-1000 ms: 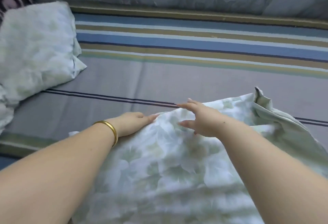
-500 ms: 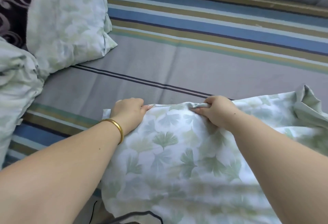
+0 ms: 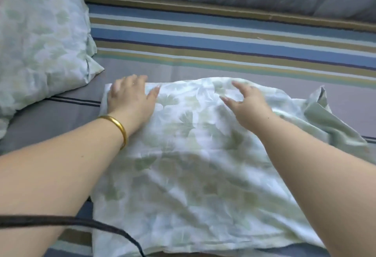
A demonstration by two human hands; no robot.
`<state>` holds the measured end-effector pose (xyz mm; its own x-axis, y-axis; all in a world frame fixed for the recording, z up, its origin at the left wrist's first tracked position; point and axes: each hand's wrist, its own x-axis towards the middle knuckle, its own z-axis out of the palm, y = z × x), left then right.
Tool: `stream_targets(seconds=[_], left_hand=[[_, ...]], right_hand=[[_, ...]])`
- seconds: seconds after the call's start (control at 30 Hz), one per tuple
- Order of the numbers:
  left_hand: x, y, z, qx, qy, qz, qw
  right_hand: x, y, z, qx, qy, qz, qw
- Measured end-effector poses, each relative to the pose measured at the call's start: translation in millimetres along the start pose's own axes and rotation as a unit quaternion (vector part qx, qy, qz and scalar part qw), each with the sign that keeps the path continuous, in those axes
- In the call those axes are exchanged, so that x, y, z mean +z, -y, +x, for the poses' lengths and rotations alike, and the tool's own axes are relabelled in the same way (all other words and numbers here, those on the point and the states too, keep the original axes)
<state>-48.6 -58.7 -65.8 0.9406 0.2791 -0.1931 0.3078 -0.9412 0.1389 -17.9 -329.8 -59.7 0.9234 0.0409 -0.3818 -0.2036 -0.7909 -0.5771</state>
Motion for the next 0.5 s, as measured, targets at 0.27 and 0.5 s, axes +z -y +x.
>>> stream_targets(seconds=[0.27, 0.5], left_hand=[[44.6, -84.6, -77.5, 0.207, 0.050, 0.114, 0.970], [67.2, -165.3, -87.3, 0.310, 0.131, 0.126, 0.933]], right_hand=[[-16.8, -143.0, -51.7, 0.134, 0.103, -0.107, 0.980], [-57.4, -158.6, -24.7, 0.099, 0.072, -0.132, 0.984]])
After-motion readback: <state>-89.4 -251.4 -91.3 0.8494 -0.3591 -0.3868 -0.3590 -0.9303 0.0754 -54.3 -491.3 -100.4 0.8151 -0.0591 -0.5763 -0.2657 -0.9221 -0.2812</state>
